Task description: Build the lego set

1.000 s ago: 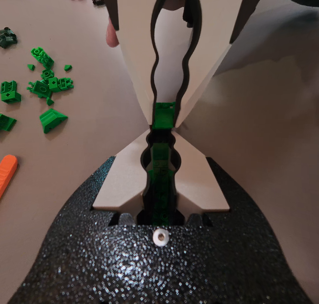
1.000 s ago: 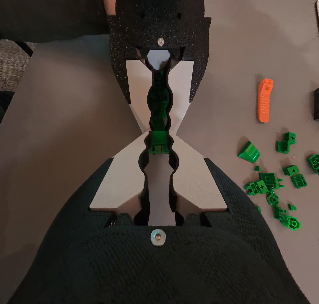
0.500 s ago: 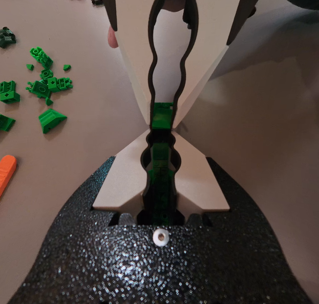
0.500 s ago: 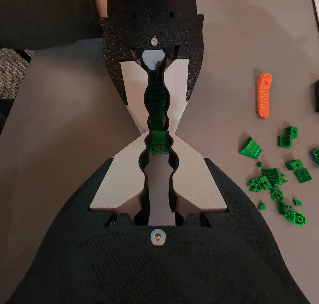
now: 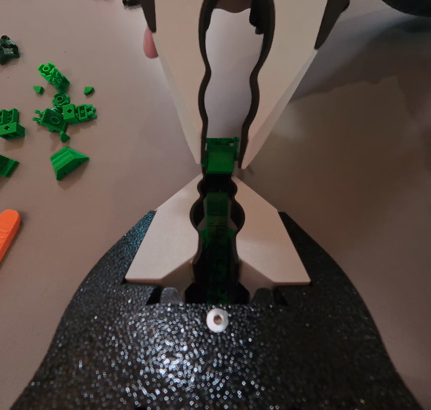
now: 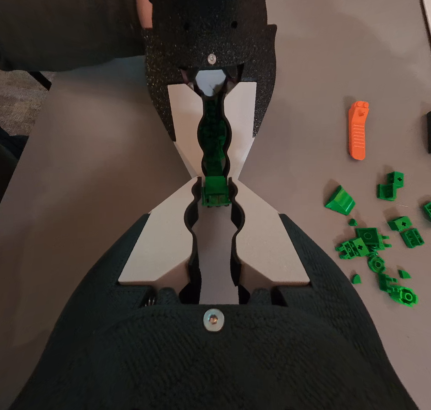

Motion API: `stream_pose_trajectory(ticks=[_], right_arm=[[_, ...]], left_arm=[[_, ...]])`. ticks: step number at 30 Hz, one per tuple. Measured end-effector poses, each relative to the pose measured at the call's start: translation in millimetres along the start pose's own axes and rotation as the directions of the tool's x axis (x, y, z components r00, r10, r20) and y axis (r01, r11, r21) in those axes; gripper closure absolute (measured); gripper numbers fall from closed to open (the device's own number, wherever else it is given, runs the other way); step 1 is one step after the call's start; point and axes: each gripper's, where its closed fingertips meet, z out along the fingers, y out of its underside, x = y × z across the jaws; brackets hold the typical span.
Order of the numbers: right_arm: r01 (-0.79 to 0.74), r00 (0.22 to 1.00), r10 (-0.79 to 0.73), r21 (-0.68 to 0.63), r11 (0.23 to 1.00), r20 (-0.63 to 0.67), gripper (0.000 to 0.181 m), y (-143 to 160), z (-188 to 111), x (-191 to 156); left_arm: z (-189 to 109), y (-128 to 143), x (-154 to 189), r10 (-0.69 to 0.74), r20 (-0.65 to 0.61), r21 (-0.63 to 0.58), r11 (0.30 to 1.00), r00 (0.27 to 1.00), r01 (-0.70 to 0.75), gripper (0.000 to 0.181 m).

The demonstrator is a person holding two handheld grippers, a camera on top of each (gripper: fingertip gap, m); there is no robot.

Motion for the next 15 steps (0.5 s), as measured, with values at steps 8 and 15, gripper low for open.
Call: stream_pose_trajectory(ticks=[8, 15], right_arm=[[0.043, 0.996, -0.03, 0.165, 0.985, -0.08, 0.147, -14, -30, 0], [-0.17, 0.982, 0.183, 0.186, 0.968, -0.054, 0.132, 23, -19, -2]], left_arm=[[-1, 1, 2, -0.004, -0.016, -0.005, 1.0, 1.0, 0.004, 0.166], [-5, 2, 2, -0.022, -0.029, 0.012, 1.0, 0.999, 0.022, 0.166]])
